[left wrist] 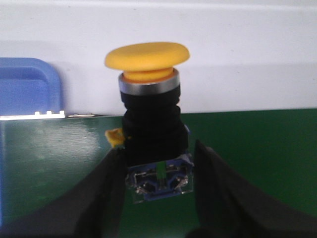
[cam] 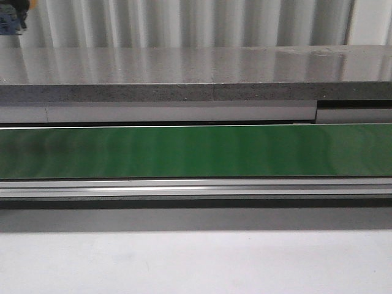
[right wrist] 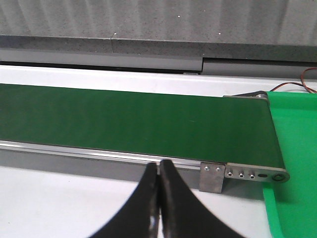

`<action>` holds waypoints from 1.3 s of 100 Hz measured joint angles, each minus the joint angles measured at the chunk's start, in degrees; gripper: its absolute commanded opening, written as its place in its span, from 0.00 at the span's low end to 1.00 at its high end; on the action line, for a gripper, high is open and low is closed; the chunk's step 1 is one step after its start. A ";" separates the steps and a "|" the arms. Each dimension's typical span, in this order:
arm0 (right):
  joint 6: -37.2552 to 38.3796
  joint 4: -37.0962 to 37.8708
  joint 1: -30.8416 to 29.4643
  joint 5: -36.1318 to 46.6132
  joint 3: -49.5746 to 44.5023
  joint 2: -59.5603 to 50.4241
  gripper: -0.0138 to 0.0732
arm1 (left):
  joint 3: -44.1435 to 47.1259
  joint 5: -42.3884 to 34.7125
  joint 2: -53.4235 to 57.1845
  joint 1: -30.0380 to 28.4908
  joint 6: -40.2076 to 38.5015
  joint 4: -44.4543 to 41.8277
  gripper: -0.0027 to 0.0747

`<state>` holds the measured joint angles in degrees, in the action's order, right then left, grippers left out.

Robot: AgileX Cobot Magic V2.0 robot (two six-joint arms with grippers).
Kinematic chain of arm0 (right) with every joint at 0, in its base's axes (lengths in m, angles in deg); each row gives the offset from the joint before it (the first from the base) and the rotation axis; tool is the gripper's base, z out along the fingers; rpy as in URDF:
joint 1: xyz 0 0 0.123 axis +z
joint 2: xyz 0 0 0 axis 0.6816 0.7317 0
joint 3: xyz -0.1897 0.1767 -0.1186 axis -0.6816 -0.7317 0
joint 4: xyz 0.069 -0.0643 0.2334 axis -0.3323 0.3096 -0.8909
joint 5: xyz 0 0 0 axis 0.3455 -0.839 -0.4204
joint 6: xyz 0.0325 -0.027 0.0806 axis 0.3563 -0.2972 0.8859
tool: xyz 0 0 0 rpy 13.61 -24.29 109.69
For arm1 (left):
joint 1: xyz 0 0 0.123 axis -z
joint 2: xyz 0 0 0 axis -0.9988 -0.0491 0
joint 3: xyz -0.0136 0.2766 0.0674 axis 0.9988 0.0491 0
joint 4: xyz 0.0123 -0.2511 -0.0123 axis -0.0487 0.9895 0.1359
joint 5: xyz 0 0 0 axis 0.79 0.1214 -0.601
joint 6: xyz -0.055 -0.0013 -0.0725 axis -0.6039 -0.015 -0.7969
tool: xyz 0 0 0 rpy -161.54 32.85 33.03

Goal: Move button from right to left
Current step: 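Lift the button with the left gripper toward the blue tray, then lower the button into the blue tray and open the left gripper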

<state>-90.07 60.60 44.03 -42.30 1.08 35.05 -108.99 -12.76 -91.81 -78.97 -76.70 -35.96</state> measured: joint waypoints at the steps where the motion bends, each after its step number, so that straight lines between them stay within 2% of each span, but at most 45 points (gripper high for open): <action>1: 0.00 0.00 0.00 0.00 0.00 0.00 0.08 | 0.00 0.00 0.00 -0.47 0.24 0.00 0.20; 30: 0.00 0.00 0.00 0.00 0.00 0.00 0.08 | 1.20 0.00 0.09 -11.90 3.65 -4.48 0.20; 68: 0.00 0.00 0.00 0.00 0.00 0.00 0.08 | 12.61 -0.11 -1.33 -26.95 6.40 -5.73 0.20; 89: 0.00 0.00 0.00 0.00 0.00 0.00 0.08 | 13.95 -0.57 -5.85 -29.46 6.98 -6.07 0.20; 130: 0.00 0.00 0.00 0.00 0.00 0.00 0.08 | 13.95 -1.77 -15.69 -29.46 7.91 -6.79 0.20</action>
<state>-90.07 60.60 44.03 -42.30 1.08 35.05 -95.04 -14.53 -107.50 -108.43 -68.79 -42.75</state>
